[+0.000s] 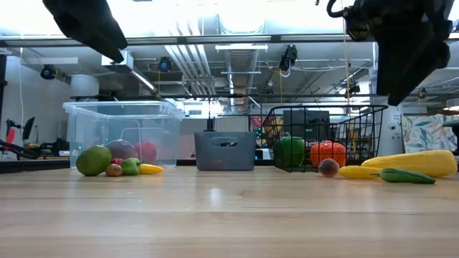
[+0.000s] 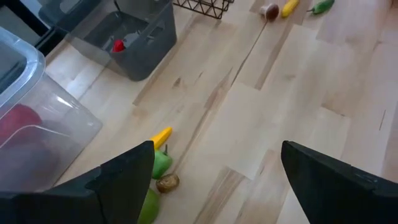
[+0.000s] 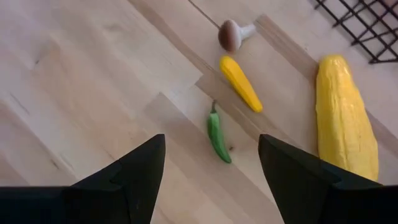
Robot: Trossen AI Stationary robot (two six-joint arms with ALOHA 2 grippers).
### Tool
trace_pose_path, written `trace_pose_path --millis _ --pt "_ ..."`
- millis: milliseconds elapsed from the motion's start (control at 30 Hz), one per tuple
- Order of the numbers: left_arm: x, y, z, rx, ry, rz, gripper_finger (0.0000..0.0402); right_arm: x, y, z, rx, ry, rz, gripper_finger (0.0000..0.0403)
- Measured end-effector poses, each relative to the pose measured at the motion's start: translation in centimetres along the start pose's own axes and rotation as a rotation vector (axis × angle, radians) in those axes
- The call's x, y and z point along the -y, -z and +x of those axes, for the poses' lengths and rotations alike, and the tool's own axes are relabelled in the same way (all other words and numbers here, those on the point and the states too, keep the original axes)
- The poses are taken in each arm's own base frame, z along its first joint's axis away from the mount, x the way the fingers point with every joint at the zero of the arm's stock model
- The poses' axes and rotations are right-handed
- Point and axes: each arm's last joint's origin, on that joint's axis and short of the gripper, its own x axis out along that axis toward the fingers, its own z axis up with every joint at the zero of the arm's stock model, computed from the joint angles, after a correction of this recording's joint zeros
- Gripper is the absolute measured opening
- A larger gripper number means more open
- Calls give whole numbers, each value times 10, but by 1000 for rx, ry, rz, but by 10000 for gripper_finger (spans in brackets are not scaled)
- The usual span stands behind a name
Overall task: Sort produce into baskets
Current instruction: Put the green chili pepper into the black bin
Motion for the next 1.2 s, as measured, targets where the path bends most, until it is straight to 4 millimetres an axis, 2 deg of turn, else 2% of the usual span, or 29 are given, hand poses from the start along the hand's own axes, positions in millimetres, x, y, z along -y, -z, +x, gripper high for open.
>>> trace_pose_path --millis 133,467,667,933,1200 --pt "2 1 3 -5 -6 -14 327 1 2 11 -15 37 12 244" --pt "7 5 8 -17 -18 -11 326 -16 6 53 -110 161 -179 239" --pt "8 5 8 -18 -20 -8 326 -22 8 72 -193 201 -212 233" --pt "7 5 8 -19 -21 1 326 -23 12 88 -237 240 -219 202" --pt "7 5 8 -19 -21 6 326 -21 11 94 -241 256 -220 147"
